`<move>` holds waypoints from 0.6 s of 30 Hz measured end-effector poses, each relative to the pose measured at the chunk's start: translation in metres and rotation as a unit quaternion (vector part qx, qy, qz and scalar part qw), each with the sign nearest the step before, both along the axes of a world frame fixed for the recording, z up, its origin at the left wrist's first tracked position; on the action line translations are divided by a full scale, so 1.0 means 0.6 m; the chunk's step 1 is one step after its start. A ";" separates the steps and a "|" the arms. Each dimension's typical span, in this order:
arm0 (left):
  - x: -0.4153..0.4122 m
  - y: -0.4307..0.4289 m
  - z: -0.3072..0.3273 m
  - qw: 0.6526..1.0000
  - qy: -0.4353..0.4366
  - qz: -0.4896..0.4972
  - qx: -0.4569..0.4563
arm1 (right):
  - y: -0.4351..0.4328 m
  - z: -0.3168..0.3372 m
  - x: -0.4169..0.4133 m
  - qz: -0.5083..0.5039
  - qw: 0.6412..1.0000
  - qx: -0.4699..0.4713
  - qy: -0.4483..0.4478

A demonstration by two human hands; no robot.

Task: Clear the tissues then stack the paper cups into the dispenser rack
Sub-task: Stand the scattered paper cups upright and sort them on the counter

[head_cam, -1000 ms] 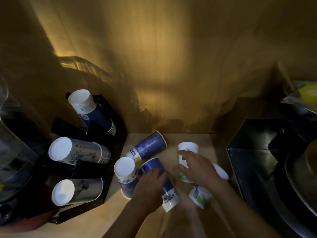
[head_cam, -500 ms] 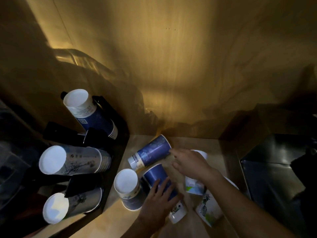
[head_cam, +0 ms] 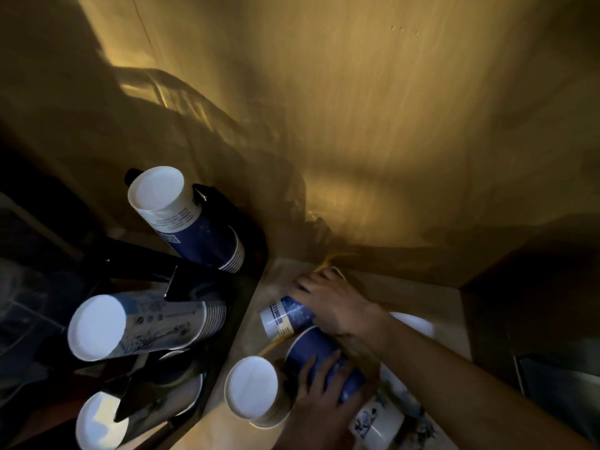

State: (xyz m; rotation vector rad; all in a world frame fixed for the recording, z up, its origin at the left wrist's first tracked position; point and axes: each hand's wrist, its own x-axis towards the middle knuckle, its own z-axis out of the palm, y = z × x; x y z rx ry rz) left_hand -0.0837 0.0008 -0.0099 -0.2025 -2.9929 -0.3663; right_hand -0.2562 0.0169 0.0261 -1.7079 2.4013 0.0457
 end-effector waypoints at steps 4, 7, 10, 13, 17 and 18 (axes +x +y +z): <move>-0.003 -0.010 0.002 1.000 0.026 0.016 -0.007 | -0.022 -0.014 -0.014 0.029 0.998 0.059 -0.005; -0.002 -0.004 -0.004 0.998 0.058 0.036 0.008 | -0.021 -0.022 -0.018 0.054 0.994 0.091 0.004; -0.006 0.000 -0.001 0.996 0.064 0.060 0.027 | -0.009 -0.031 -0.016 0.053 0.995 0.086 0.025; 0.001 -0.005 0.007 0.993 0.052 0.080 0.076 | 0.001 -0.034 -0.013 0.021 0.998 0.055 0.015; 0.016 0.002 0.010 0.950 0.027 0.167 0.261 | 0.017 -0.016 -0.016 -0.083 0.995 -0.045 -0.046; 0.017 0.003 0.011 0.935 0.021 0.189 0.301 | 0.022 -0.010 -0.016 -0.115 0.987 -0.077 -0.079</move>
